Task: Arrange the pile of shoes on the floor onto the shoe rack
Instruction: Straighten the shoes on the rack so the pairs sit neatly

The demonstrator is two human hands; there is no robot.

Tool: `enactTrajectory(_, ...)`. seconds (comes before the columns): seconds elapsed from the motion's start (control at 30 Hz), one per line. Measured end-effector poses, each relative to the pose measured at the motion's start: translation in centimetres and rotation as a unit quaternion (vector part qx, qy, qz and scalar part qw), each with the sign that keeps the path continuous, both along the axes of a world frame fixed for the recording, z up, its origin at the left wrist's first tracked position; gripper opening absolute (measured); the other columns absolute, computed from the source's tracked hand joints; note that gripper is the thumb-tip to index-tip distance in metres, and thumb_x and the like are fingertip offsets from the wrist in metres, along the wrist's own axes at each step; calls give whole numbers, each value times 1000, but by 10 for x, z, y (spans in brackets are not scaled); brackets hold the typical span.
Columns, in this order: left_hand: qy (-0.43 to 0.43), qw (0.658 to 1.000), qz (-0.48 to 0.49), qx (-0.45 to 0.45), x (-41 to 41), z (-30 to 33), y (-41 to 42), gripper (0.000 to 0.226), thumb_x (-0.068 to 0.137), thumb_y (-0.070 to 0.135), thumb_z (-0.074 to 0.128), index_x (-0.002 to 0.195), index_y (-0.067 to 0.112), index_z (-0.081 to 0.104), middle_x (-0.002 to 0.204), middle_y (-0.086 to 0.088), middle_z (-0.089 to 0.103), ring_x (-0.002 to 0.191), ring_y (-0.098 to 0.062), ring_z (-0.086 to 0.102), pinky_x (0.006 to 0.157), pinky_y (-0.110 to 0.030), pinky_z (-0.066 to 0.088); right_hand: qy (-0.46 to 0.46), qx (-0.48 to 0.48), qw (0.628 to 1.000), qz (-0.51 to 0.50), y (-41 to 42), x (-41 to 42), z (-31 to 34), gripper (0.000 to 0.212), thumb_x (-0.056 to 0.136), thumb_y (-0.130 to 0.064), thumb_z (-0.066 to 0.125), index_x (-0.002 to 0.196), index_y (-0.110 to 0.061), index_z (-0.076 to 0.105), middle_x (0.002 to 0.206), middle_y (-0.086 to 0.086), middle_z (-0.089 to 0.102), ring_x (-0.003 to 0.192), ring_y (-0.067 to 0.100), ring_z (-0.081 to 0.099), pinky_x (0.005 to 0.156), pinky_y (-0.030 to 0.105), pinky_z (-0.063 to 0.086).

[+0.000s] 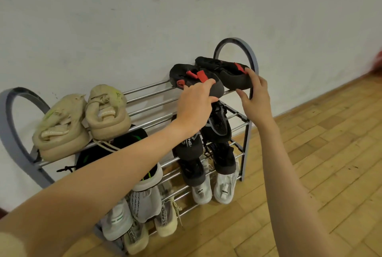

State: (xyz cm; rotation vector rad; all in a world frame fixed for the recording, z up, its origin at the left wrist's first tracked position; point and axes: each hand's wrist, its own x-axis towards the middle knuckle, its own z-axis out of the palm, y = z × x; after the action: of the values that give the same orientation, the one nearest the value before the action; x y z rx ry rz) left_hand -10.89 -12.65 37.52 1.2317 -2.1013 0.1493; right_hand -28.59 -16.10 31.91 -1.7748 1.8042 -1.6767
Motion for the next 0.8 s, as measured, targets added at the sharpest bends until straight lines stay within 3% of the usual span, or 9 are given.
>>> enactTrajectory(0.3,-2,999,35,-37,-27,-13,-15,46,92,25,61,137,17,51,109,-4,70,98,-29,64,95,-42,44,-1,-5,1000,16,2,-6,0,59,93,-19,57,144,-38,33,140,6,40,126,24,47,108,51,38)
enactTrajectory(0.4,7,999,29,-21,-25,-15,-16,50,92,29,60,139,17,48,123,-4,64,108,-28,61,104,-45,40,-19,-9,999,33,4,-3,2,61,93,-15,56,146,-33,31,142,8,39,130,22,44,111,42,37)
enactTrajectory(0.5,38,998,40,-24,-20,-26,-10,60,90,32,61,144,17,38,142,-8,48,126,-27,50,103,-41,44,-17,-35,999,-1,9,6,-9,68,91,-10,54,150,-21,24,144,12,36,132,23,40,108,32,34)
enactTrajectory(0.63,67,991,26,-109,-6,-53,20,37,87,22,59,121,10,56,119,-9,53,104,-20,54,84,-32,50,-41,-62,996,-52,22,26,-51,52,88,-10,53,137,-5,36,131,13,42,117,24,48,99,36,46)
enactTrajectory(0.7,44,995,25,-81,-1,-70,28,26,85,21,59,109,12,60,111,-5,53,95,-17,54,79,-33,50,-32,-47,997,-56,24,38,-75,38,89,-11,53,125,-2,44,123,13,45,108,22,51,92,37,48)
enactTrajectory(0.8,53,996,72,1,4,-90,21,29,83,23,62,112,15,59,116,-2,51,103,-15,52,89,-33,48,29,-24,998,-42,25,54,-105,33,90,-14,53,121,-3,51,120,14,49,110,21,47,95,28,42)
